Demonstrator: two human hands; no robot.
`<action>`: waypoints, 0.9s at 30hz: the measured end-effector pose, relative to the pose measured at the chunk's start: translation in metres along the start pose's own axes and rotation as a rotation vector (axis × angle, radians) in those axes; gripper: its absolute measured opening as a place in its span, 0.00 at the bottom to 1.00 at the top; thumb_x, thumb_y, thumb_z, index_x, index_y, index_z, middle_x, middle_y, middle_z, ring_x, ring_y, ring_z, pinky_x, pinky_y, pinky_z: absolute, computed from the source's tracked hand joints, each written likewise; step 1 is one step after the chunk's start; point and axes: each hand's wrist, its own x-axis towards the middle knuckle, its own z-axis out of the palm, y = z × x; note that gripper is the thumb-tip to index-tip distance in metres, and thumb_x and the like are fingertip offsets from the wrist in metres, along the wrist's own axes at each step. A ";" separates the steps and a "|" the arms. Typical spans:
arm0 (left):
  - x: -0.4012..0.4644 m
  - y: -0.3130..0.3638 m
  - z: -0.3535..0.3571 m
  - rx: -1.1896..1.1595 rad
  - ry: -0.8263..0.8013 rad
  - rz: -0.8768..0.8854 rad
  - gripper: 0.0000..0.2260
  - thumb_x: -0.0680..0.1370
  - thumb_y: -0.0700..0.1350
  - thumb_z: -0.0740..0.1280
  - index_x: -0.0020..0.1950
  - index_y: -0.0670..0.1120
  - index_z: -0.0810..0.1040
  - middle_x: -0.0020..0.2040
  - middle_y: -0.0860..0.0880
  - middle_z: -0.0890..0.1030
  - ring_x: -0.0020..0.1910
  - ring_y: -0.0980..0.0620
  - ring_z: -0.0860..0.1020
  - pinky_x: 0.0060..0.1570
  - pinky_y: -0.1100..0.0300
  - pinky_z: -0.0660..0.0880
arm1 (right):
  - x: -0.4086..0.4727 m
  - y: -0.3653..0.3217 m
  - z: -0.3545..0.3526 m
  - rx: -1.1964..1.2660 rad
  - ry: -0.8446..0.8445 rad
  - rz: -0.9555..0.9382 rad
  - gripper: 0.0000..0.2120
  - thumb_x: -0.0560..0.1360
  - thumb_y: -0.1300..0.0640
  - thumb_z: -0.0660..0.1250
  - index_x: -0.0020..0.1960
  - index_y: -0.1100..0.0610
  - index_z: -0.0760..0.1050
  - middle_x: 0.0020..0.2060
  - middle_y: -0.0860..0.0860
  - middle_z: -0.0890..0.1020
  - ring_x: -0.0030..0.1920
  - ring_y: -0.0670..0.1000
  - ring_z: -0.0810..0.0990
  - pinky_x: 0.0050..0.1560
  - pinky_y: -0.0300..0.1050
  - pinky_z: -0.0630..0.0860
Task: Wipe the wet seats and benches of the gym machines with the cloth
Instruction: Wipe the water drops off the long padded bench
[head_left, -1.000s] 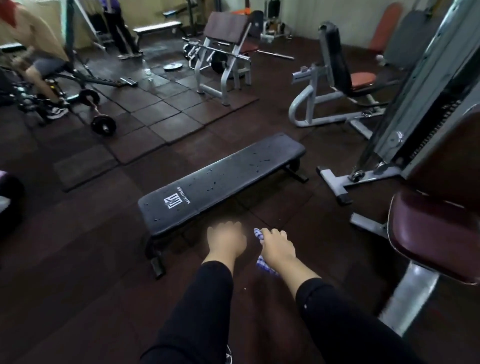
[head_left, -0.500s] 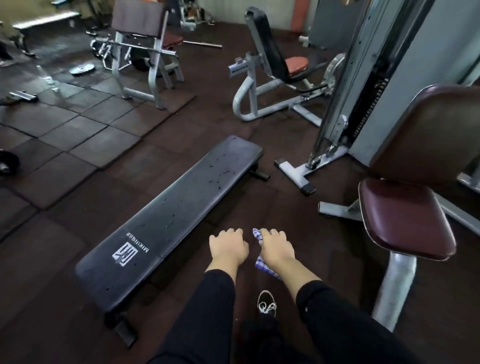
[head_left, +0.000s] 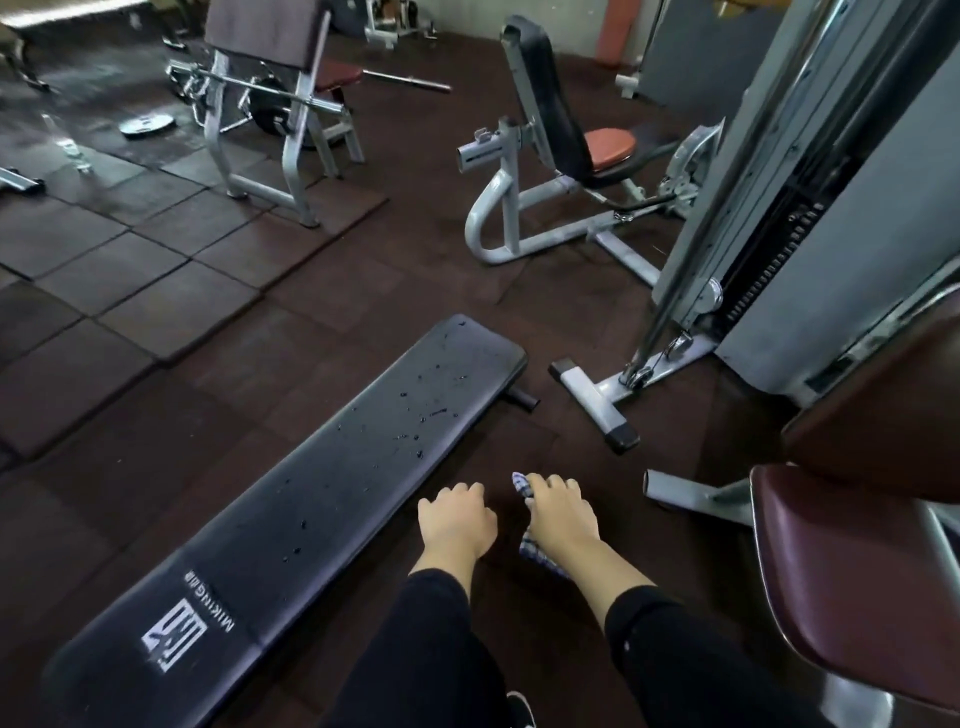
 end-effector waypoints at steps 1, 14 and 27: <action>0.015 0.000 -0.007 -0.002 -0.008 -0.002 0.18 0.81 0.50 0.54 0.70 0.49 0.67 0.68 0.48 0.72 0.68 0.46 0.69 0.64 0.48 0.63 | 0.015 0.000 -0.003 -0.001 -0.011 0.002 0.17 0.82 0.53 0.53 0.70 0.54 0.61 0.64 0.54 0.70 0.65 0.57 0.66 0.59 0.52 0.70; 0.216 -0.012 -0.117 0.036 -0.027 0.051 0.17 0.82 0.49 0.54 0.69 0.47 0.67 0.68 0.47 0.71 0.67 0.45 0.69 0.63 0.47 0.64 | 0.205 -0.019 -0.068 0.021 -0.003 0.079 0.18 0.82 0.54 0.53 0.71 0.52 0.60 0.64 0.53 0.70 0.65 0.56 0.65 0.57 0.50 0.69; 0.344 0.005 -0.145 -0.098 -0.068 -0.098 0.19 0.82 0.50 0.53 0.73 0.49 0.64 0.71 0.48 0.69 0.69 0.46 0.68 0.65 0.47 0.63 | 0.365 0.002 -0.100 -0.021 -0.055 -0.052 0.20 0.82 0.55 0.54 0.73 0.51 0.58 0.67 0.53 0.68 0.67 0.57 0.64 0.60 0.51 0.68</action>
